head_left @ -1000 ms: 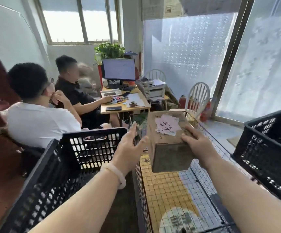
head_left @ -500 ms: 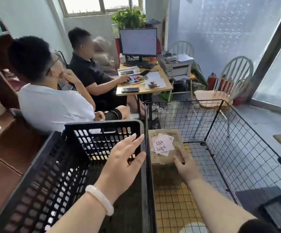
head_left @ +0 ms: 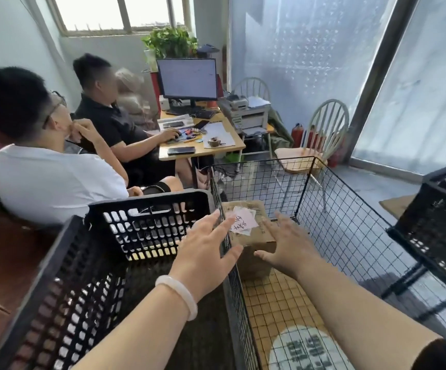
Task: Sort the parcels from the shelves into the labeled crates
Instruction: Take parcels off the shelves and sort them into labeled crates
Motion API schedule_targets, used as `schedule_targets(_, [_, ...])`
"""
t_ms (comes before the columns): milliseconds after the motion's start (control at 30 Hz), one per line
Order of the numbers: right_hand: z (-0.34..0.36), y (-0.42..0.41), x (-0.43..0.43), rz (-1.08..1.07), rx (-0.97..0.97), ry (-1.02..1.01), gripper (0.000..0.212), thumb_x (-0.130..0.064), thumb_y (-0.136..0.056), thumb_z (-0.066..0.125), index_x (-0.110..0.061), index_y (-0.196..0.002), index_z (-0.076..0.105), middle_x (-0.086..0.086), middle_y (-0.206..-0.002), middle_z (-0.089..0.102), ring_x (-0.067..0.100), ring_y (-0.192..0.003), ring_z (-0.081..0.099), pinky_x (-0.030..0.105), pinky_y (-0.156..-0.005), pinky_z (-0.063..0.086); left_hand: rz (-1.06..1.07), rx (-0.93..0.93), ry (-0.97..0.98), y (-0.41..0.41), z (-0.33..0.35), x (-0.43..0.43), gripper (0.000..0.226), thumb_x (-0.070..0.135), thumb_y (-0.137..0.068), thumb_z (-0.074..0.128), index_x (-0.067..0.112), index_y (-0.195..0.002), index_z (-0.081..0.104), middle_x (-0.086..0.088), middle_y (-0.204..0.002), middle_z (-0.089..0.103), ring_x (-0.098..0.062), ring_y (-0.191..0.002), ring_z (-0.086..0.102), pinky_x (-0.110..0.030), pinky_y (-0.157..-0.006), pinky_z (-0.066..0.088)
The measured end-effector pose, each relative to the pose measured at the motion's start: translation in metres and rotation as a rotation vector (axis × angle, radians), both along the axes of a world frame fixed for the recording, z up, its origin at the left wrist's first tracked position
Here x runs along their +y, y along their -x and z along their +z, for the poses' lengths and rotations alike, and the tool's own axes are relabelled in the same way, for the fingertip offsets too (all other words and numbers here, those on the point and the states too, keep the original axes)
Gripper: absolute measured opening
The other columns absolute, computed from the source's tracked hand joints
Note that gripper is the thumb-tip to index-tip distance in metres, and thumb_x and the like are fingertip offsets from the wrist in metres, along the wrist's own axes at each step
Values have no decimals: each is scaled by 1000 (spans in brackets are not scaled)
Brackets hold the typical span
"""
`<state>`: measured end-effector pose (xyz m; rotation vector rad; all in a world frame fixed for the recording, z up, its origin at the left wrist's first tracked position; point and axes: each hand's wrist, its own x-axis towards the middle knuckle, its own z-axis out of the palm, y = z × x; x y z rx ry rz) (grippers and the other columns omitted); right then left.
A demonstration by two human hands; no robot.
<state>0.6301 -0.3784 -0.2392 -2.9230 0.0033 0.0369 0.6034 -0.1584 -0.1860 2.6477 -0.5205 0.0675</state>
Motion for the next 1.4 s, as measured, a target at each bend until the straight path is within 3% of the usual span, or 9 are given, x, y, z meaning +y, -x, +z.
schedule_targets(167, [60,78,14,-64,-155,-21,93,-73,-79,50,-37,-154,10,-2,-163,12,18,-149,9,46,-122,9,-106,-104,-65,31,16,-6,69,61,-95,42,41,-154,11,5,-165,10,-16,-151,5,-44,-123,10])
schedule_targets(433, [95,264,45,-355,-324,47,87,-79,-81,31,-44,-153,-3,-8,-164,-3,10,-149,-8,38,-120,-6,-417,-297,-55,123,39,-10,73,67,-93,35,45,-152,-1,9,-165,0,-17,-151,-3,-40,-118,-5])
schedule_targets(600, [104,391,64,-590,-316,174,88,-75,-83,38,-38,-154,2,-2,-164,6,17,-151,3,43,-122,3,-662,-338,41,209,43,-32,73,65,-93,38,46,-152,-1,11,-165,-1,-14,-150,-5,-38,-115,-12])
schedule_targets(700, [114,474,72,-735,-286,248,91,-81,-80,32,-35,-155,10,-3,-163,12,17,-150,7,45,-122,8,-827,-354,77,271,46,-52,76,61,-92,46,43,-153,5,7,-164,8,-18,-150,2,-44,-120,-2])
schedule_targets(900, [127,642,96,-1098,-256,276,91,-82,-79,42,-40,-153,10,-7,-162,15,15,-149,9,45,-122,12,-1129,-450,83,396,58,-86,73,62,-89,46,40,-153,18,5,-160,25,-20,-148,16,-48,-120,14])
schedule_targets(1167, [140,831,148,-1394,-222,339,91,-78,-78,50,-40,-152,13,-7,-162,15,17,-149,12,42,-121,10,-1402,-506,178,593,71,-101,70,64,-89,42,41,-151,18,4,-159,29,-21,-147,21,-51,-119,18])
schedule_targets(1400, [148,1038,201,-1608,-147,372,92,-80,-78,47,-41,-153,11,-7,-162,14,16,-149,12,42,-121,12,-1631,-460,257,814,72,-86,71,62,-90,43,40,-152,16,2,-160,26,-21,-147,20,-49,-119,17])
